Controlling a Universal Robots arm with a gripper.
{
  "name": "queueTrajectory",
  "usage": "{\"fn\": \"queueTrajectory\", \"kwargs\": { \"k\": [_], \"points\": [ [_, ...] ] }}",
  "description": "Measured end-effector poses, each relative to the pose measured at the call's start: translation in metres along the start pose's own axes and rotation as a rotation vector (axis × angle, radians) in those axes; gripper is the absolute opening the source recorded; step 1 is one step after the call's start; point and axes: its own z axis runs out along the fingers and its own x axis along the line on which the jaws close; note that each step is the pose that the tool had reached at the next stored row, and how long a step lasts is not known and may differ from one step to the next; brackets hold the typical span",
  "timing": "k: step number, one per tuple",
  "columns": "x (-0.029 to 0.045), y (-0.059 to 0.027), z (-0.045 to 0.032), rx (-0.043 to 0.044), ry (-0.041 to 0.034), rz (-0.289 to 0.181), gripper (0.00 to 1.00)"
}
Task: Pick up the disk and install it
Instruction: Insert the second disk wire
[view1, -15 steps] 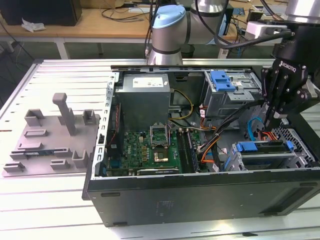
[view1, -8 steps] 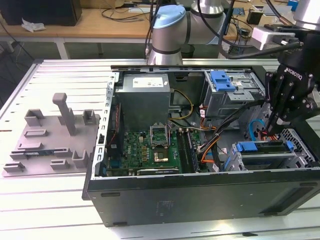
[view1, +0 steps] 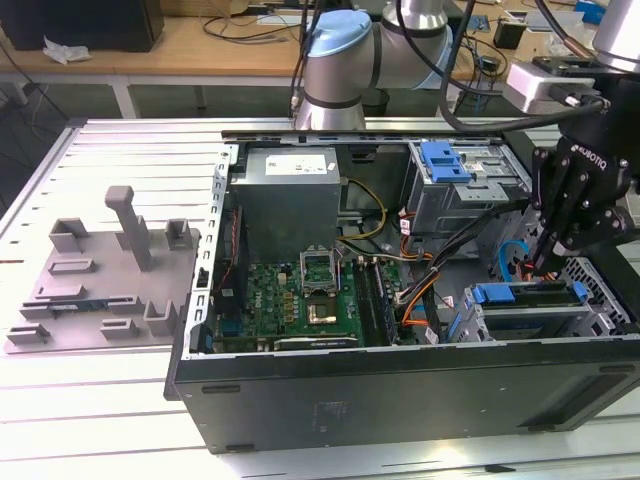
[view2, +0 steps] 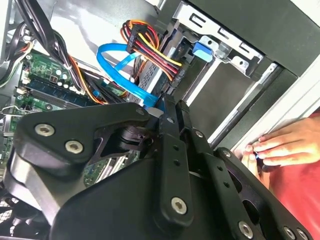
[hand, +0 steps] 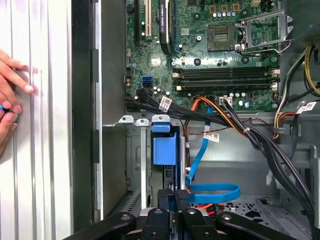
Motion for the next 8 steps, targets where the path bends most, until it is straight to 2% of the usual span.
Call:
{"fn": "queueTrajectory", "kwargs": {
  "k": [2, 3, 8],
  "points": [
    [0.0015, -0.0001, 0.0007, 0.0004, -0.0079, 0.0, 0.16],
    [0.0029, -0.0003, 0.0014, 0.0007, -0.0143, 0.0, 0.16],
    [0.0065, -0.0007, 0.0041, 0.0021, -0.0327, 0.0, 0.16]
  ]
}}
